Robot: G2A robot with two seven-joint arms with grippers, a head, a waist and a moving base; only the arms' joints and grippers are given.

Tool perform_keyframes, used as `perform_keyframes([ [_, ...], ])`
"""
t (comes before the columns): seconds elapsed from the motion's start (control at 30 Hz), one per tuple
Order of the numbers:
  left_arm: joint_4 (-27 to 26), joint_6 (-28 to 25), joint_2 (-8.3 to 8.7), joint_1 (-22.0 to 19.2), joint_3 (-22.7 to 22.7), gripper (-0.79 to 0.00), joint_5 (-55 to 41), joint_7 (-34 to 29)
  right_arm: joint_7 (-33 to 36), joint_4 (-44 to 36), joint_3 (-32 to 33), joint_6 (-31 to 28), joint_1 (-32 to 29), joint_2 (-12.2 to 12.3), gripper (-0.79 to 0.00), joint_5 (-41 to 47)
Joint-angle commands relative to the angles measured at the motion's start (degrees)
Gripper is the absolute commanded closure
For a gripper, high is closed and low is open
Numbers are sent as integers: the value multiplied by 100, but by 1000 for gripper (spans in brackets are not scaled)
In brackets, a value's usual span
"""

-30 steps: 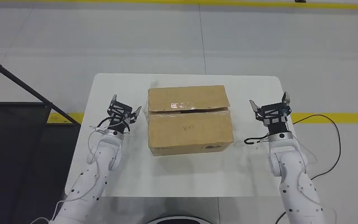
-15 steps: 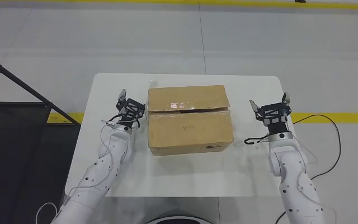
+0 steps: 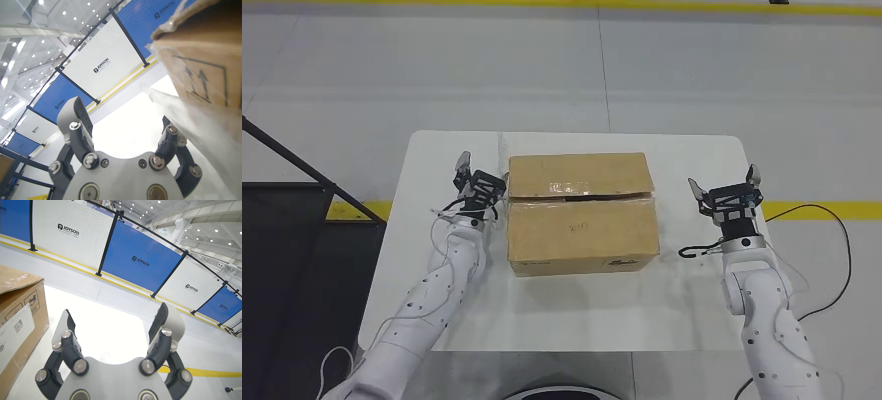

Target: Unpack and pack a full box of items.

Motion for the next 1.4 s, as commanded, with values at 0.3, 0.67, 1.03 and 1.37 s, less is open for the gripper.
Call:
perform_keyframes([
  [0.3, -459, 545, 57, 632, -476, -785, 60, 60, 0, 0, 0, 0, 0, 0, -785, 0],
  [0.67, -1291, 862, 150, 1616, -908, -785, 732, -569, 0, 0, 0, 0, 0, 0, -785, 0],
  [1.03, -2159, 898, 201, 2280, -1312, -785, 1216, -969, 0, 0, 0, 0, 0, 0, -785, 0],
  [1.37, -2592, 768, 243, 2711, -1733, -785, 1740, -1344, 0, 0, 0, 0, 0, 0, -785, 0],
])
